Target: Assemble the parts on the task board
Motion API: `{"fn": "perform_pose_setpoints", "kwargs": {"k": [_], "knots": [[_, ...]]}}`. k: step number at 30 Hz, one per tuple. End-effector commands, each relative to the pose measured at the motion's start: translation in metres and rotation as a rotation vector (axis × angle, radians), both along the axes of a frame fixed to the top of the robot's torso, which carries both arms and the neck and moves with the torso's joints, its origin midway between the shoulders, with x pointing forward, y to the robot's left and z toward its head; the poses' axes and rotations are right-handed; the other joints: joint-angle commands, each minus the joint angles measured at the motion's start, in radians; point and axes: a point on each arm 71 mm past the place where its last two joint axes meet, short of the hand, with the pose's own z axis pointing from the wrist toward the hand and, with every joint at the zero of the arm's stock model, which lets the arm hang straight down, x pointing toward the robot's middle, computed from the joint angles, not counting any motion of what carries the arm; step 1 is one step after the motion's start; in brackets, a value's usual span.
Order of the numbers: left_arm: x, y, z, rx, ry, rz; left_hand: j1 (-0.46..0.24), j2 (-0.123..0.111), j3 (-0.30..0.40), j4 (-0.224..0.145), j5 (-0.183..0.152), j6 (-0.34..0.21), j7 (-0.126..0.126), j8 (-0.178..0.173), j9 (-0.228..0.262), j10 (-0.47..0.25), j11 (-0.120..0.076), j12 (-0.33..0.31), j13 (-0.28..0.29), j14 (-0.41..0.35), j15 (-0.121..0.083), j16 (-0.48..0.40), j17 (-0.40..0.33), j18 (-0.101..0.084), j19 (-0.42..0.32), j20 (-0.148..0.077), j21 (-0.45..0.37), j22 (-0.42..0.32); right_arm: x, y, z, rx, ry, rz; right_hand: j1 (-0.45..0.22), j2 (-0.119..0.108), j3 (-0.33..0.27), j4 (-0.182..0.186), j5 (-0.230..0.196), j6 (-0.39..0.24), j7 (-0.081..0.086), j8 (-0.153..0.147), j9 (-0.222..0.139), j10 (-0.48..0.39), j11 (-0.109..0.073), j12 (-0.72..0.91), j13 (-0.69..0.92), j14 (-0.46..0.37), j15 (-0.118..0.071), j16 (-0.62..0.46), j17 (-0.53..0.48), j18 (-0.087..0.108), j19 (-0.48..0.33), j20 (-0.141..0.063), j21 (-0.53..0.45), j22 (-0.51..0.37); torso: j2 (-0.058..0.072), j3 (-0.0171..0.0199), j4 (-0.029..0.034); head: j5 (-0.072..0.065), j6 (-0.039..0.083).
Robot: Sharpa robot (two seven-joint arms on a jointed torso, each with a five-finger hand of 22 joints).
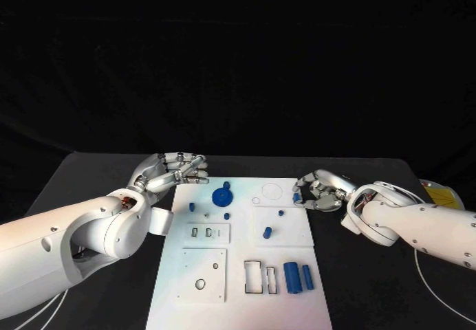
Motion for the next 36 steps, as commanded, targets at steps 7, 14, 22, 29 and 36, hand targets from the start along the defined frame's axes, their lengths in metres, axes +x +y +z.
{"fn": "perform_pose_setpoints", "kwargs": {"k": [7,14,22,29,36], "knots": [[-0.001,-0.002,0.001,-0.006,-0.006,-0.019,-0.001,0.001,0.002,-0.001,-0.004,0.0,0.017,0.0,0.001,0.006,-0.002,-0.001,0.001,-0.003,0.002,-0.001,0.001,0.013,0.002,0.004,0.002,-0.001,0.0,0.002,-0.008,-0.015,0.027,-0.008,0.0,0.02,0.019,-0.002,-0.004,0.035,-0.007,0.011,0.006,0.01,-0.002,0.011,0.115,0.095,0.002,0.005,0.216,-0.003,0.088,0.005,0.002,0.244,0.0,0.001,-0.0007,0.002,-0.004],[-0.001,-0.001,0.001,-0.005,-0.005,-0.018,-0.001,0.001,0.002,-0.001,-0.004,0.0,0.017,0.0,0.001,0.006,-0.002,-0.001,0.001,-0.003,0.002,-0.001,0.001,0.013,0.002,0.004,0.002,-0.001,0.001,0.002,-0.009,-0.016,0.03,-0.008,0.003,0.032,0.037,-0.006,-0.01,0.071,-0.019,0.028,0.014,0.015,-0.013,0.015,0.12,0.095,-0.007,0.005,0.215,-0.004,0.09,-0.001,0.004,0.246,-0.001,0.0006,-0.0011,0.002,-0.006],[-0.001,-0.001,0.001,-0.004,-0.004,-0.017,-0.001,0.001,0.002,-0.001,-0.004,0.0,0.017,0.0,0.001,0.006,-0.002,-0.001,0.001,-0.003,0.002,-0.001,0.001,0.013,0.002,0.004,0.002,-0.001,0.001,0.003,-0.007,0.004,-0.006,-0.02,0.006,0.056,0.064,-0.011,-0.021,0.109,-0.038,0.054,0.026,0.026,-0.03,0.024,0.131,0.096,-0.021,0.006,0.218,-0.008,0.099,-0.013,0.016,0.256,-0.001,0.0003,-0.0013,-0.001,-0.006],[0.0,-0.001,0.001,-0.004,-0.003,-0.017,0.0,0.001,0.003,-0.001,-0.004,0.0,0.017,0.0,0.002,0.006,-0.002,-0.003,0.001,-0.003,0.002,-0.001,0.003,0.013,0.002,0.004,0.003,-0.001,0.0,0.003,-0.001,0.045,-0.07,-0.053,0.01,0.081,0.096,-0.021,-0.034,0.135,-0.057,0.082,0.042,0.043,-0.046,0.036,0.146,0.097,-0.037,0.007,0.222,-0.011,0.107,-0.028,0.026,0.263,-0.002,0.0001,0.0001,0.0,-0.005],[0.0,0.0,0.001,-0.003,-0.003,-0.015,0.0,0.001,0.004,-0.001,-0.004,0.0,0.017,0.0,0.002,0.007,-0.002,-0.003,0.001,-0.004,0.002,-0.001,0.004,0.013,0.002,0.004,0.003,-0.001,-0.004,0.01,0.007,0.077,-0.092,-0.055,0.003,0.085,0.111,-0.026,-0.013,0.13,-0.059,0.089,0.048,0.046,-0.05,0.038,0.148,0.097,-0.041,0.007,0.221,-0.011,0.107,-0.034,0.026,0.263,-0.003,-0.0014,-0.0009,0.005,-0.001]]}}
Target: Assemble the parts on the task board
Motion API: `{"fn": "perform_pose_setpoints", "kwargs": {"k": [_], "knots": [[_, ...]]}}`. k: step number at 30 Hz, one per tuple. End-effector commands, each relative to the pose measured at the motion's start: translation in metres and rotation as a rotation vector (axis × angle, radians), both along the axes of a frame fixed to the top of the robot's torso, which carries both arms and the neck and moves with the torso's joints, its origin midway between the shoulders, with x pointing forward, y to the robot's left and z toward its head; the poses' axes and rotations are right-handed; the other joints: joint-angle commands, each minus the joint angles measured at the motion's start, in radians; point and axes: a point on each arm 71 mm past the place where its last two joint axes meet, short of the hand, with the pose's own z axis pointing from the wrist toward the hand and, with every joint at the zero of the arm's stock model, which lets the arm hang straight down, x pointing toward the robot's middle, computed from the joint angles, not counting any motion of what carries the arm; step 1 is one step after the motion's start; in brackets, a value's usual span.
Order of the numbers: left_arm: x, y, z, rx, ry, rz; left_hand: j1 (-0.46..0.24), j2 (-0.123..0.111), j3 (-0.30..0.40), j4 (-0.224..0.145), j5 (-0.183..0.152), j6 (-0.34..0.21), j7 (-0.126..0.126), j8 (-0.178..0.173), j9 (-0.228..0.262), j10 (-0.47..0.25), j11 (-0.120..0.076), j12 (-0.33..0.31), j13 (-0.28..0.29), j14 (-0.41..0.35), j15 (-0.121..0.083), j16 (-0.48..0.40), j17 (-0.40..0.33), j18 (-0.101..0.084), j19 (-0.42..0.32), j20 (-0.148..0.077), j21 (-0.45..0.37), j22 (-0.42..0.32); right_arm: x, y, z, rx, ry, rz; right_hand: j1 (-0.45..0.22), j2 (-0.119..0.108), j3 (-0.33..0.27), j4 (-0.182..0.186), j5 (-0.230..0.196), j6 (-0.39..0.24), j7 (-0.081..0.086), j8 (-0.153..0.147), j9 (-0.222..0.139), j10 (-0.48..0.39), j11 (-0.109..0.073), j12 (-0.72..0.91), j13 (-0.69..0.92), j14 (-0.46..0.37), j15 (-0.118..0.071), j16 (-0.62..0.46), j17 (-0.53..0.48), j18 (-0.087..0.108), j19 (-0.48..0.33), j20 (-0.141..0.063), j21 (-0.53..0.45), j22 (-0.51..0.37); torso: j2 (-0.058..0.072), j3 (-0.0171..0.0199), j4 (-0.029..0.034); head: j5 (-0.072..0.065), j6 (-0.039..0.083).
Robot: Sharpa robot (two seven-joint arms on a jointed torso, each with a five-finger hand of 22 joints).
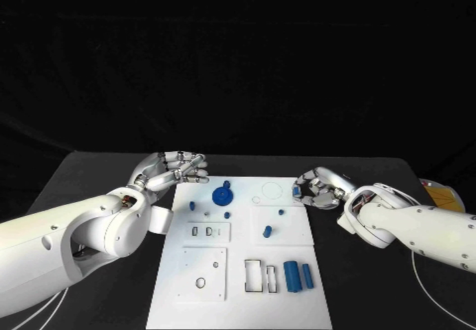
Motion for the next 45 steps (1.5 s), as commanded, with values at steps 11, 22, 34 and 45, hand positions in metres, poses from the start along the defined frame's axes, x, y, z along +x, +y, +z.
{"fn": "perform_pose_setpoints", "kwargs": {"k": [11,22,34,45], "knots": [[0.001,0.0,0.0,0.0,-0.001,-0.01,0.001,0.002,0.005,-0.001,-0.004,0.001,0.016,0.0,0.002,0.008,-0.003,-0.003,0.002,-0.005,0.002,-0.002,0.002,0.012,0.001,0.004,0.002,-0.002,-0.014,0.059,0.028,0.001,-0.03,-0.01,-0.025,0.03,0.035,-0.01,0.046,0.012,-0.023,0.044,0.045,0.016,-0.014,0.0,0.147,0.096,-0.011,0.0,0.212,-0.014,0.107,-0.014,0.003,0.263,-0.001,-0.0026,0.0015,0.012,0.003],[0.004,0.0,-0.001,0.003,0.0,-0.001,0.002,0.002,0.005,-0.001,-0.004,0.002,0.015,0.001,0.002,0.01,-0.004,-0.003,0.002,-0.006,0.002,-0.002,0.002,0.012,0.001,0.004,0.002,-0.002,-0.027,0.135,0.031,-0.048,-0.022,0.106,-0.046,0.026,0.035,-0.004,0.038,0.01,-0.026,0.052,0.051,0.018,-0.017,0.001,0.148,0.096,-0.014,-0.001,0.211,-0.014,0.107,-0.016,0.003,0.263,-0.002,-0.0035,0.0007,0.034,-0.009],[0.006,0.0,-0.002,0.008,-0.004,0.014,0.002,0.002,0.006,-0.001,-0.004,0.003,0.014,0.002,0.002,0.012,-0.004,-0.003,0.002,-0.007,0.002,-0.003,0.003,0.012,0.0,0.004,0.002,-0.002,-0.046,0.194,0.013,-0.136,-0.033,0.242,-0.066,0.021,0.034,0.002,0.021,0.012,-0.03,0.062,0.058,0.021,-0.02,0.003,0.151,0.097,-0.017,0.0,0.215,-0.014,0.107,-0.019,0.003,0.263,-0.001,-0.0044,0.0013,0.049,-0.023],[0.006,-0.002,-0.002,0.007,-0.004,0.013,0.003,0.002,0.006,-0.001,-0.004,0.004,0.013,0.002,0.003,0.013,-0.005,-0.003,0.002,-0.007,0.002,-0.003,0.003,0.012,0.0,0.004,0.002,-0.003,-0.055,0.218,-0.002,-0.183,-0.023,0.288,-0.073,0.017,0.033,0.004,0.017,0.013,-0.032,0.066,0.06,0.022,-0.022,0.004,0.152,0.097,-0.018,0.0,0.215,-0.014,0.107,-0.02,0.003,0.263,0.001,-0.0017,0.0007,0.051,-0.027]]}}
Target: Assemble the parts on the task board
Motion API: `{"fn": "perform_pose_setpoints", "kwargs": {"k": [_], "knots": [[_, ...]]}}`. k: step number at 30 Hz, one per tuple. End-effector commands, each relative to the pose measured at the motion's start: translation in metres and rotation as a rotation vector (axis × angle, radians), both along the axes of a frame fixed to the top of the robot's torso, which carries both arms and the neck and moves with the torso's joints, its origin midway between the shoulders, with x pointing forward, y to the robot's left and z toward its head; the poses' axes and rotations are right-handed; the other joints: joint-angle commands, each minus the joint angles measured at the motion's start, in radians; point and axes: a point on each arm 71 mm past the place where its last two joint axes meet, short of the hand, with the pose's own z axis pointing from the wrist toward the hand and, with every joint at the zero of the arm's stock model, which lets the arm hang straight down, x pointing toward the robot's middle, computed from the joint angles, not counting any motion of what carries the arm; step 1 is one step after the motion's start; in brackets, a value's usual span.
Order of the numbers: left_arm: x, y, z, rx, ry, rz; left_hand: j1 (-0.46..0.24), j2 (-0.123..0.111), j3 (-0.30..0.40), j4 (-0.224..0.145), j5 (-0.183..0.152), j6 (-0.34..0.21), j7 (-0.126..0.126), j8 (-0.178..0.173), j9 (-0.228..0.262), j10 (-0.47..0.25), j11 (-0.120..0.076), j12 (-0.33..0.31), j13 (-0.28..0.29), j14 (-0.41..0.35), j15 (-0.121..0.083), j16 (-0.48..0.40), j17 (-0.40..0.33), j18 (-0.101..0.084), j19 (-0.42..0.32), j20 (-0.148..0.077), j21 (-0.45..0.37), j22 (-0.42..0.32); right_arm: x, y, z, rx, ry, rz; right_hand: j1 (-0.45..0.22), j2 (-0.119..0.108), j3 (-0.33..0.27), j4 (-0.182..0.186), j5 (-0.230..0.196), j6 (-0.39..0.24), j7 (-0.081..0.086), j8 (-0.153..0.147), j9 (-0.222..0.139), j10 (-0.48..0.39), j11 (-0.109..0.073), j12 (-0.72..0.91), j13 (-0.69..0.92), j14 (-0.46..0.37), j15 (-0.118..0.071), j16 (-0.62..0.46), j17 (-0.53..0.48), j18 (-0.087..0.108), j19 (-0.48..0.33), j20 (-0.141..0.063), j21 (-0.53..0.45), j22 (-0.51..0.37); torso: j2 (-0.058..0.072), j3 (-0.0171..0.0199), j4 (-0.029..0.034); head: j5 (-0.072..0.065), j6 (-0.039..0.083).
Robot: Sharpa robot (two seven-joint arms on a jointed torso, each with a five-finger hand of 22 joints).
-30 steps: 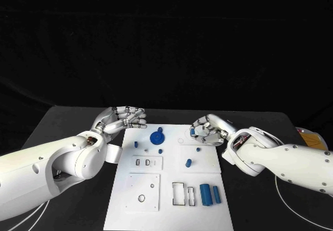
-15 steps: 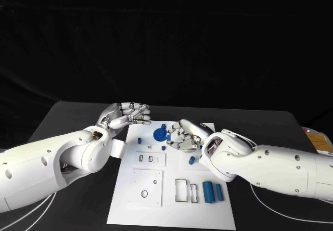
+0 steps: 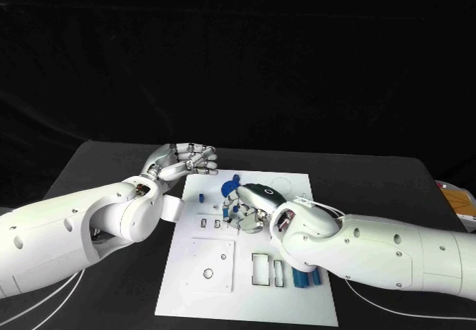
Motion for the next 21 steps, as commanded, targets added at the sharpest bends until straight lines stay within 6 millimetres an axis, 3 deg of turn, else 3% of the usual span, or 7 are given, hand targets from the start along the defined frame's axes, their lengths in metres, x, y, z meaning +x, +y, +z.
{"fn": "perform_pose_setpoints", "kwargs": {"k": [1,21], "knots": [[-0.001,-0.002,0.002,-0.002,-0.01,-0.004,0.003,0.002,0.006,-0.001,-0.004,0.004,0.013,0.002,0.001,0.006,0.002,-0.003,0.002,-0.007,0.002,-0.003,0.001,0.012,0.0,0.004,0.002,-0.001,-0.002,0.003,-0.004,-0.065,-0.017,0.014,-0.006,0.0,0.0,0.003,-0.007,0.024,-0.028,0.066,0.061,0.022,-0.007,0.004,0.152,0.094,-0.007,0.001,0.215,-0.014,0.107,-0.005,0.004,0.263,0.001,0.0009,0.0003,0.001,-0.002],[-0.001,-0.003,0.001,-0.003,0.0,-0.015,0.001,0.0,0.005,0.0,-0.004,0.003,0.014,0.002,0.001,0.006,0.003,-0.004,0.002,-0.008,0.002,-0.003,0.002,0.011,-0.003,0.005,0.001,-0.002,-0.007,0.011,-0.016,-0.129,-0.006,0.035,-0.024,-0.017,-0.006,0.009,-0.016,0.02,-0.029,0.071,0.063,0.019,-0.008,0.0,0.149,0.093,-0.009,-0.001,0.211,-0.014,0.107,-0.007,0.004,0.263,0.0,0.0009,-0.0008,0.005,-0.012]]}}
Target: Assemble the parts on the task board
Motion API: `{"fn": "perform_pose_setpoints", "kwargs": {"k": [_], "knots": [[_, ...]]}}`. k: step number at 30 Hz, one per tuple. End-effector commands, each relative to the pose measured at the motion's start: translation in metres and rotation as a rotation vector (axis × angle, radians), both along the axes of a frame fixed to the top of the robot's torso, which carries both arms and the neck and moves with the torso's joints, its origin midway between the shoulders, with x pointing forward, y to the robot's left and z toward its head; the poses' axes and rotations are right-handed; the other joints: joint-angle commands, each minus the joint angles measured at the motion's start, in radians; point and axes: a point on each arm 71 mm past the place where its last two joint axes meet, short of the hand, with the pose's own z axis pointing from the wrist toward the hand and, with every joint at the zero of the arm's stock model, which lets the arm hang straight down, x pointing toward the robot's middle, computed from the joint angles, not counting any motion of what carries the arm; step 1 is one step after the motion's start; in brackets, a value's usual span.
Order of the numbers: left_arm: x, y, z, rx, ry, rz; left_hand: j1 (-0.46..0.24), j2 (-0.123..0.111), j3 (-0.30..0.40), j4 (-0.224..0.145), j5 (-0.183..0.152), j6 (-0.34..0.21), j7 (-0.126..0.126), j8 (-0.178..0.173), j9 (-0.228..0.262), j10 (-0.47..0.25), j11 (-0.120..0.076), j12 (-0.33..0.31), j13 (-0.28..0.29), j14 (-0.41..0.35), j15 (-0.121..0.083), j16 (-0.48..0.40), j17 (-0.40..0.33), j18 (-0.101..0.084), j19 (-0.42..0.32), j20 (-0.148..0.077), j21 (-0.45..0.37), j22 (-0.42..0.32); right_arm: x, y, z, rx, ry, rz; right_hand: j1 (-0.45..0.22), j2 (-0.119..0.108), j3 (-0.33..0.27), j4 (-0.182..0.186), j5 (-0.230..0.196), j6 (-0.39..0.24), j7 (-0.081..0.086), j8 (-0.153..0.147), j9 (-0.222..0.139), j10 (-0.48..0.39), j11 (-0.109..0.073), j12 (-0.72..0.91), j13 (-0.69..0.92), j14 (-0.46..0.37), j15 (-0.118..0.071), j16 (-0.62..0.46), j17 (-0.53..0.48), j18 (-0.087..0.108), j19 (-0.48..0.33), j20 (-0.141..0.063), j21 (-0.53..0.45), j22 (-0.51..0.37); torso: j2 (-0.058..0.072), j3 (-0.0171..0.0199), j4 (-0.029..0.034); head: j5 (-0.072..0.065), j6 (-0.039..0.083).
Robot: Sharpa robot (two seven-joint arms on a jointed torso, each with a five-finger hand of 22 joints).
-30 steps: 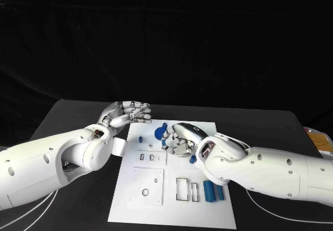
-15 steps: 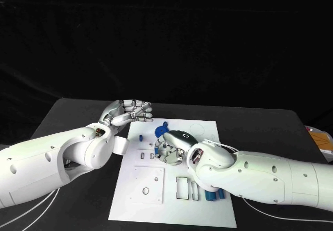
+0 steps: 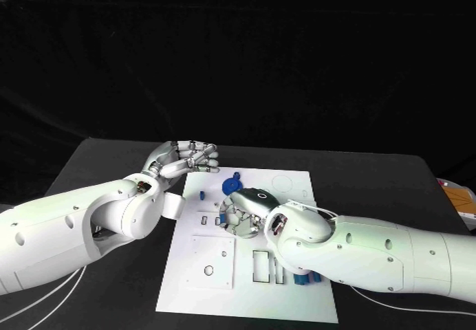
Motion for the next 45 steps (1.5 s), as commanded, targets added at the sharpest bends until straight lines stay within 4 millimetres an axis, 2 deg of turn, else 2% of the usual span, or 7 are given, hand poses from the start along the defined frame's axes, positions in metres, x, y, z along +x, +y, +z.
{"fn": "perform_pose_setpoints", "kwargs": {"k": [1,12,30,38,45], "knots": [[-0.0008,-0.0019,0.0012,-0.003,-0.004,-0.013,0.001,0.0,0.006,0.0,-0.004,0.003,0.014,0.002,0.002,0.007,0.003,-0.004,0.001,-0.008,0.002,-0.003,0.001,0.011,-0.003,0.005,0.001,-0.001,-0.0016,-0.0007,-0.0056,-0.061,0.003,0.005,-0.008,-0.002,-0.003,0.006,-0.007,0.023,-0.025,0.063,0.061,0.018,-0.008,-0.001,0.148,0.093,-0.009,-0.001,0.211,-0.014,0.107,-0.008,0.004,0.263,0.0,0.0003,-0.0008,0.001,-0.001],[-0.0009,-0.0013,0.0011,-0.003,-0.003,-0.013,0.001,0.0,0.006,0.0,-0.004,0.003,0.014,0.002,0.002,0.007,0.003,-0.004,0.001,-0.008,0.002,-0.003,0.001,0.011,-0.003,0.005,0.001,-0.001,-0.0019,-0.0032,-0.0059,-0.079,-0.019,-0.006,-0.013,-0.016,-0.006,0.004,-0.01,0.017,-0.024,0.063,0.061,0.015,-0.007,-0.005,0.144,0.092,-0.008,-0.002,0.208,-0.014,0.107,-0.008,0.004,0.263,-0.001,-0.0001,0.0003,0.0,-0.004],[-0.0008,-0.0006,0.001,-0.002,-0.002,-0.013,0.001,0.0,0.006,0.0,-0.004,0.003,0.014,0.002,0.002,0.007,0.003,-0.004,0.001,-0.008,0.002,-0.003,0.001,0.011,-0.003,0.005,0.001,-0.001,-0.004,-0.0046,-0.0051,-0.081,-0.043,-0.013,-0.016,-0.023,-0.007,0.004,-0.012,0.014,-0.022,0.062,0.06,0.013,-0.006,-0.007,0.142,0.092,-0.008,-0.003,0.204,-0.014,0.107,-0.007,0.004,0.263,0.0,-0.0006,0.0003,0.001,-0.004],[-0.0007,-0.0005,0.0009,-0.002,0.0,-0.014,-0.001,0.0,0.005,0.001,-0.004,0.002,0.015,0.001,0.002,0.006,0.003,-0.007,0.0,-0.009,0.002,-0.004,0.003,0.011,-0.007,0.005,0.0,-0.002,-0.0035,-0.0048,-0.0054,-0.082,-0.044,-0.014,-0.041,-0.052,-0.015,0.017,-0.034,-0.016,-0.007,0.045,0.049,-0.003,0.007,-0.024,0.125,0.09,0.003,-0.006,0.199,-0.014,0.107,-0.001,0.004,0.263,-0.001,-0.0007,0.0001,-0.002,-0.003],[-0.0008,-0.0005,0.0008,-0.002,0.001,-0.015,-0.001,0.0,0.005,0.001,-0.004,0.002,0.015,0.001,0.002,0.006,0.003,-0.007,0.0,-0.009,0.002,-0.004,0.003,0.011,-0.007,0.005,0.0,-0.002,-0.0032,-0.0041,-0.0054,-0.08,-0.045,-0.013,-0.046,-0.058,-0.017,0.021,-0.042,-0.026,-0.001,0.039,0.045,-0.007,0.012,-0.028,0.122,0.089,0.007,-0.007,0.194,-0.013,0.103,0.003,0.0,0.259,-0.001,-0.0011,-0.0001,-0.002,-0.002]]}}
